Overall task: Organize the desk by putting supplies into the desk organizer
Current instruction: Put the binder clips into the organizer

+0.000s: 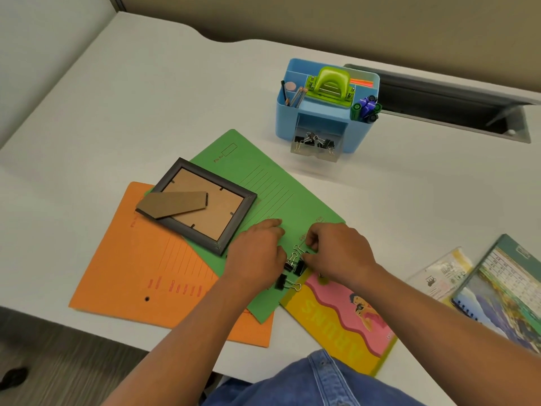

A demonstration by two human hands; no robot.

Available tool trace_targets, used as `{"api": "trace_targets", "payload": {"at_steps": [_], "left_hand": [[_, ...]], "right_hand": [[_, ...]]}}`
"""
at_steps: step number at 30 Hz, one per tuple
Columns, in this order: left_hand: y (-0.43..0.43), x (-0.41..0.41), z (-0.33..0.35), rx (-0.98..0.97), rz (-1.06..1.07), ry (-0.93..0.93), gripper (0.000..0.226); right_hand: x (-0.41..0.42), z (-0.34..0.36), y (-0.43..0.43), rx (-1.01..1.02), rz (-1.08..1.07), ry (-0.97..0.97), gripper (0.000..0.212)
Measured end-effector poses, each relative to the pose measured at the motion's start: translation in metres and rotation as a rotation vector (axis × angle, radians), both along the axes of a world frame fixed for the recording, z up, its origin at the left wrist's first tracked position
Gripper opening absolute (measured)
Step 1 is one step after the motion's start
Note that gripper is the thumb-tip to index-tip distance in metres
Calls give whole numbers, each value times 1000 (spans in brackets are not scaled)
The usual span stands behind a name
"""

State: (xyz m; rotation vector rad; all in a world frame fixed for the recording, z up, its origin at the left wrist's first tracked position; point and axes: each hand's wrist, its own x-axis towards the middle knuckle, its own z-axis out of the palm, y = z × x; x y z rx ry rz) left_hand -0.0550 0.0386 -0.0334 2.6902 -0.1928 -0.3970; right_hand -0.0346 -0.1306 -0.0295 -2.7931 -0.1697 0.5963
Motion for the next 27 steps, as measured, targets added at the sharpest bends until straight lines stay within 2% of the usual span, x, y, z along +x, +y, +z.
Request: {"api": "trace_targets", "payload": {"at_steps": [10,16,21,23,27], "left_hand": [[-5,14,7,-135,84,-85,31],[-4,18,8,-134,97,-91,30],[-5,20,8,-157,104,-47,32],[-5,23,8,-223,165,-3,33],[-7,36,13,-545,383,149,32]], "right_hand": [[6,1,3,42,-53,-52,13],[2,-1,3,-27,-13,-32,23],[10,3,2,33,-49,-73,23],[14,6,0,100,-30,-81,25],[21,18,-3,199,16,-113,26]]}}
